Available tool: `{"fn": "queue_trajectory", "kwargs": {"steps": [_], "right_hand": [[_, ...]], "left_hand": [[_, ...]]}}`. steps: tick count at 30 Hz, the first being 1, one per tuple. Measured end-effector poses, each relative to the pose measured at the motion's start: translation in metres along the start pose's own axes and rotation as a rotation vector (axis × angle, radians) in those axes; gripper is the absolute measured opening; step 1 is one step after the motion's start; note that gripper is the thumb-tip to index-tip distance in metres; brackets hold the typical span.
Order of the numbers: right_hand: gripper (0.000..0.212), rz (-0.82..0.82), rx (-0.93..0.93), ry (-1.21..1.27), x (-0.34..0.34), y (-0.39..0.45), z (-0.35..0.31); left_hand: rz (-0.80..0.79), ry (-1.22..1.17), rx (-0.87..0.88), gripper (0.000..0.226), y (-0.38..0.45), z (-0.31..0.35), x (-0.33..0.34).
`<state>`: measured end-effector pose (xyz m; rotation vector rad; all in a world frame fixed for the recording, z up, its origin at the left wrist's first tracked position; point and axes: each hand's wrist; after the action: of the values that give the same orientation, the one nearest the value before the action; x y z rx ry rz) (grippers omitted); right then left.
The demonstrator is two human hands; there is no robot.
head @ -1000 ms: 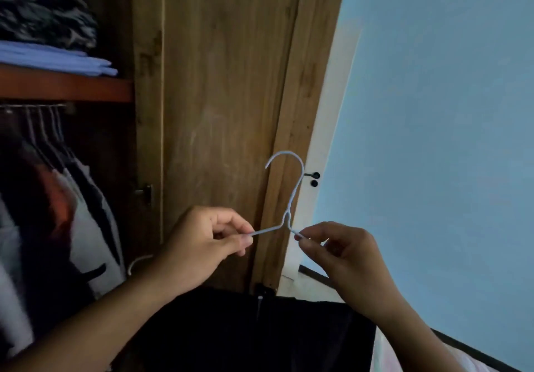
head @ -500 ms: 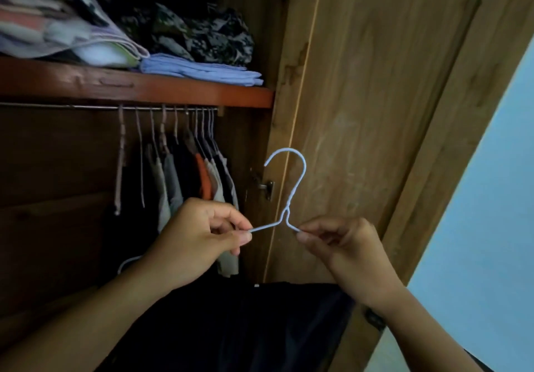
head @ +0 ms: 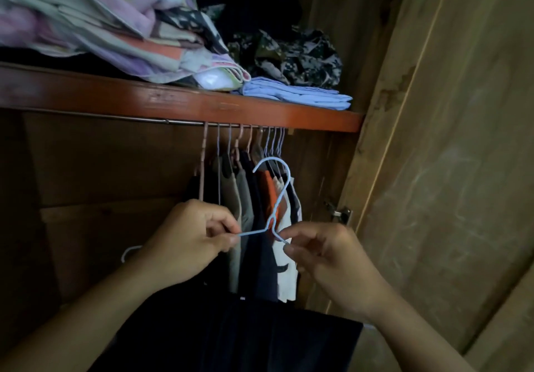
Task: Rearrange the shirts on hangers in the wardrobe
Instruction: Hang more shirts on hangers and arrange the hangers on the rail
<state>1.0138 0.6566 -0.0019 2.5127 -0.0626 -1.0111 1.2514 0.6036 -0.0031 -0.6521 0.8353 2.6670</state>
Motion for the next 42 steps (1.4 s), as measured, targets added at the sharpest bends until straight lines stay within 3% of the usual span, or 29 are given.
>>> {"fn": "queue_trajectory", "kwargs": {"steps": [12, 24, 32, 35, 38, 42], "right_hand": [[0.018, -0.195, -0.011, 0.066, 0.08, 0.057, -0.025], [0.011, -0.379, 0.182, 0.521, 0.141, 0.122, -0.022], [0.016, -0.363, 0.258, 0.573, 0.186, 0.153, -0.019], [0.018, -0.305, 0.308, 0.621, 0.199, 0.169, -0.021], [0.022, -0.256, 0.312, 0.643, 0.207, 0.187, -0.025], [0.017, -0.123, 0.305, 0.653, 0.216, 0.215, -0.031]], "left_hand": [[-0.025, -0.042, -0.019, 0.019, 0.017, -0.082, -0.058], [0.042, 0.099, -0.054, 0.018, 0.045, -0.128, -0.084], [0.088, 0.21, -0.104, 0.031, 0.059, -0.155, -0.101], [0.151, 0.351, -0.109, 0.033, 0.065, -0.166, -0.115], [0.211, 0.479, -0.136, 0.051, 0.073, -0.174, -0.132], [0.161, 0.739, -0.096, 0.075, 0.092, -0.181, -0.156]]}}
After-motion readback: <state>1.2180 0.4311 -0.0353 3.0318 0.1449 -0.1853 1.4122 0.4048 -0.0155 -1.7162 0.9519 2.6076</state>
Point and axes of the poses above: each hand's wrist, its own y-axis towards the middle knuckle, its own x-axis out of the palm, z = x × y, and after that the axes turned 4 degrees about x, right-handed
